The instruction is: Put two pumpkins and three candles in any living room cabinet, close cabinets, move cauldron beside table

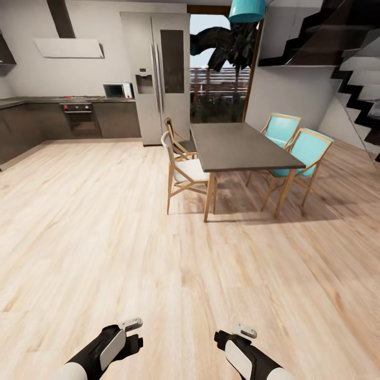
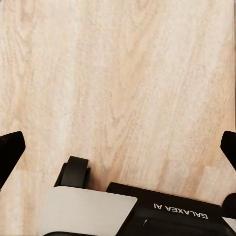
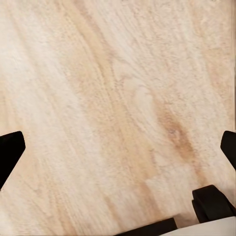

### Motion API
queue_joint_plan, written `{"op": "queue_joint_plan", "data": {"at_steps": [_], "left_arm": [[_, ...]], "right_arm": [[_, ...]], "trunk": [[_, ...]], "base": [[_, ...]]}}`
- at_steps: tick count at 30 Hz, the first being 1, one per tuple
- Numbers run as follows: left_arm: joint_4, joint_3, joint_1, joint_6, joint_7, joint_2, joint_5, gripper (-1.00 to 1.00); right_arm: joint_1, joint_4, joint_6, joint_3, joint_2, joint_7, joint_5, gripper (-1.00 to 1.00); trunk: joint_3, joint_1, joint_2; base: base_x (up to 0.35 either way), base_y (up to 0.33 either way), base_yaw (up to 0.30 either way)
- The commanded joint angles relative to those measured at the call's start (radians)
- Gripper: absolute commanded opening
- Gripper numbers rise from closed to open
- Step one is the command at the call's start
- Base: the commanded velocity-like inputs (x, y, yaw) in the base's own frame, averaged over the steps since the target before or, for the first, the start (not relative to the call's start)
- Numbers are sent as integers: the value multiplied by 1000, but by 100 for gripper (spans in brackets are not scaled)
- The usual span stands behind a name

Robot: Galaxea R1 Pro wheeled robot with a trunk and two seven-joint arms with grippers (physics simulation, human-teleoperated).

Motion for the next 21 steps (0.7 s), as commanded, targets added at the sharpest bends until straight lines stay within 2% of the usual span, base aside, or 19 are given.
{"op": "queue_joint_plan", "data": {"at_steps": [1,21], "left_arm": [[-3,-8,0,3,9,1,11,100],[-3,-8,0,3,9,1,11,100]], "right_arm": [[-1,-1,5,8,-1,-7,-3,100],[-1,0,5,7,-1,-7,-3,100]], "trunk": [[-1,0,0],[-9,0,0]], "base": [[39,15,-266],[4,2,-271]]}}
